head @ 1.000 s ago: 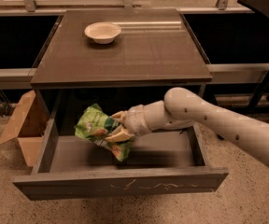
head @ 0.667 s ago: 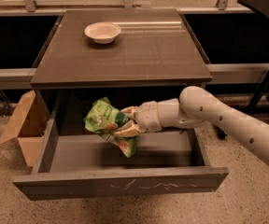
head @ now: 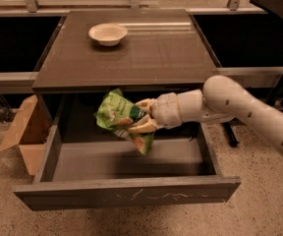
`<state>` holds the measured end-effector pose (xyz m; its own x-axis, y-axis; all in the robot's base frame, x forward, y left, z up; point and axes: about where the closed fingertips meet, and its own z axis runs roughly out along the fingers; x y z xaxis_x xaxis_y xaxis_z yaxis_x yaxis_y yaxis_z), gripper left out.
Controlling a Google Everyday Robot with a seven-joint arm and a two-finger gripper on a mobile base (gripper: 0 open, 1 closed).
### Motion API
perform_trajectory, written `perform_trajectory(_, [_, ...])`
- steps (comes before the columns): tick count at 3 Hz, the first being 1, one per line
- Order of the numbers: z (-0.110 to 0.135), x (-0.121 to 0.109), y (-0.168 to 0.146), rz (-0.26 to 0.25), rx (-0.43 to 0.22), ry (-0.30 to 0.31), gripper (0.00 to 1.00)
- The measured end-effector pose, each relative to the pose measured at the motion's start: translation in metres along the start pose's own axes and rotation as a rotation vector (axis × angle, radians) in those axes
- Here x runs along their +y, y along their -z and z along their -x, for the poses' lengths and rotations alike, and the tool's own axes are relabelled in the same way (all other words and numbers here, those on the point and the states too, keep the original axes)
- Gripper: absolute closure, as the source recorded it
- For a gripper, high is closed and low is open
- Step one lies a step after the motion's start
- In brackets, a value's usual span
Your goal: Pick green rice chip bag from top drawer and place on counter
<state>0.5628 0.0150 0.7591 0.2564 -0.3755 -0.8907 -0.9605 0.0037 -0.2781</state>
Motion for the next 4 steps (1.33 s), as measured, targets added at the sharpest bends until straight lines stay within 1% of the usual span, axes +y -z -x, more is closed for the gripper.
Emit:
perform_trajectory(1, [0.028,-0.015,0.034,-0.027,0.029,0.068,1.0])
perform_trajectory(2, [0.057,-0.037,0.063,-0.055,0.08,0.137,1.0])
perform_trajectory(3, [0.057,-0.037,0.063,-0.055,0.08,0.138,1.0])
perform_trajectory(4, [0.062,-0.045,0.064,-0.061,0.071,0.15,1.0])
